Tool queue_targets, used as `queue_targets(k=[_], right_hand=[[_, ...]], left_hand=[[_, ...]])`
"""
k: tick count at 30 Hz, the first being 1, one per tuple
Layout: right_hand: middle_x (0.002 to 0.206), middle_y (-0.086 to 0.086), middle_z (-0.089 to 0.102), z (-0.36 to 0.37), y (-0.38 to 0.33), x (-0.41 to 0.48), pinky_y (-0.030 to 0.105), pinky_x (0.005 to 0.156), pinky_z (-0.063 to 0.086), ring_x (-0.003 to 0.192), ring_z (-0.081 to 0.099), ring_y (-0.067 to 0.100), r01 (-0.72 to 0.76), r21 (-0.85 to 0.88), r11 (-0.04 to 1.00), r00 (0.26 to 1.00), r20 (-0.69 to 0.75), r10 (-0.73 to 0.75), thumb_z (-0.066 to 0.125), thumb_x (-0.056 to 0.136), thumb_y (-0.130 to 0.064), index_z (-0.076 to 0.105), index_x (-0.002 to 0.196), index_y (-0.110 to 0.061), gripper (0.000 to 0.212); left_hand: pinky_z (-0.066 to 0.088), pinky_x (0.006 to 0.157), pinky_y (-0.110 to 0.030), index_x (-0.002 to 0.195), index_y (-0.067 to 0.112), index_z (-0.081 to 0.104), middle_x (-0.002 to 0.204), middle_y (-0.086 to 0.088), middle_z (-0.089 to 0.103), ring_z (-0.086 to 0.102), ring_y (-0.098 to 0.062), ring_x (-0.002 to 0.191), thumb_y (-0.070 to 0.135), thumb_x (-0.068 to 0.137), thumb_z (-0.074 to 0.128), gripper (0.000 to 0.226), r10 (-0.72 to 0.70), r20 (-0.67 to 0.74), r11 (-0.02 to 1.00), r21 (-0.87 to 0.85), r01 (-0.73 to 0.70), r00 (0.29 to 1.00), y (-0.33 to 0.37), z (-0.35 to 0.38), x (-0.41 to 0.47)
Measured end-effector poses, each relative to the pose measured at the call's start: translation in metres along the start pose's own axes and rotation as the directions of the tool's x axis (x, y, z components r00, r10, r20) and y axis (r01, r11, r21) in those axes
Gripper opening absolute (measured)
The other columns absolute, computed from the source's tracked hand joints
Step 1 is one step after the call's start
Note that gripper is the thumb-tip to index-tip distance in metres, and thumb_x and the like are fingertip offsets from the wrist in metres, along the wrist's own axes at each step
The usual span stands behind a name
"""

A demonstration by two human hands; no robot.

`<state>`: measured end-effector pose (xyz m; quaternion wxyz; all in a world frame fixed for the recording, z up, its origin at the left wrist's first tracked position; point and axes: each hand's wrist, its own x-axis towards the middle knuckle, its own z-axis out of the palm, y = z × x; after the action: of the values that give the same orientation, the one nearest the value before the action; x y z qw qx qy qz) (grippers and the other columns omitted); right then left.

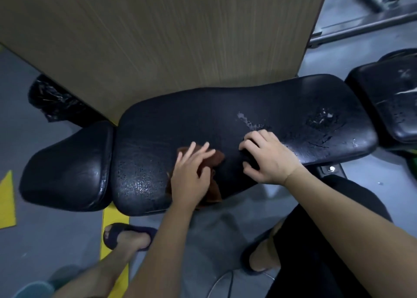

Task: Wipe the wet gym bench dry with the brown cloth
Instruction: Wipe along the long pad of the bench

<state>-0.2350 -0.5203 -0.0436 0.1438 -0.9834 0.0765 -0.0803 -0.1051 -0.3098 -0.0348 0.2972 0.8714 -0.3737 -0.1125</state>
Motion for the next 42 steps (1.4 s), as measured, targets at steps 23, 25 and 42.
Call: queue_targets(k=[23, 25, 42], right_hand=[[0.119, 0.014, 0.062, 0.015, 0.015, 0.0, 0.043, 0.09, 0.04, 0.101, 0.056, 0.035, 0.084, -0.025, 0.996, 0.99, -0.114, -0.087, 0.064, 0.08, -0.044, 0.066, 0.113, -0.009, 0.048], [0.12, 0.014, 0.062, 0.015, 0.014, 0.0, 0.043, 0.09, 0.041, 0.101, 0.056, 0.035, 0.081, -0.033, 0.996, 0.99, -0.111, -0.084, 0.063, 0.08, -0.044, 0.066, 0.113, -0.01, 0.048], [0.107, 0.013, 0.062, -0.002, 0.005, -0.014, 0.044, 0.082, 0.046, 0.094, 0.057, 0.036, -0.026, -0.002, 1.0, 0.973, -0.229, 0.025, 0.056, 0.09, -0.019, 0.063, 0.1, -0.005, 0.019]], left_hand=[[0.022, 0.123, -0.042, 0.134, 0.035, 0.062, 0.157, 0.011, 0.047, 0.033, -0.018, 0.15, 0.06, 0.104, 0.031, 0.05, 0.018, 0.062, 0.974, 0.226, -0.031, 0.998, -0.006, 0.018, 0.25], [0.019, 0.125, -0.042, 0.134, 0.037, 0.062, 0.159, 0.012, 0.044, 0.03, -0.017, 0.152, 0.057, 0.106, 0.032, 0.046, 0.013, 0.038, 0.979, 0.204, -0.02, 0.999, -0.004, 0.02, 0.238], [0.027, 0.121, -0.052, 0.144, 0.033, 0.055, 0.161, 0.004, 0.042, 0.032, -0.024, 0.152, 0.046, 0.104, 0.033, 0.047, -0.027, -0.105, 0.957, 0.286, 0.056, 0.994, 0.034, 0.049, -0.022]])
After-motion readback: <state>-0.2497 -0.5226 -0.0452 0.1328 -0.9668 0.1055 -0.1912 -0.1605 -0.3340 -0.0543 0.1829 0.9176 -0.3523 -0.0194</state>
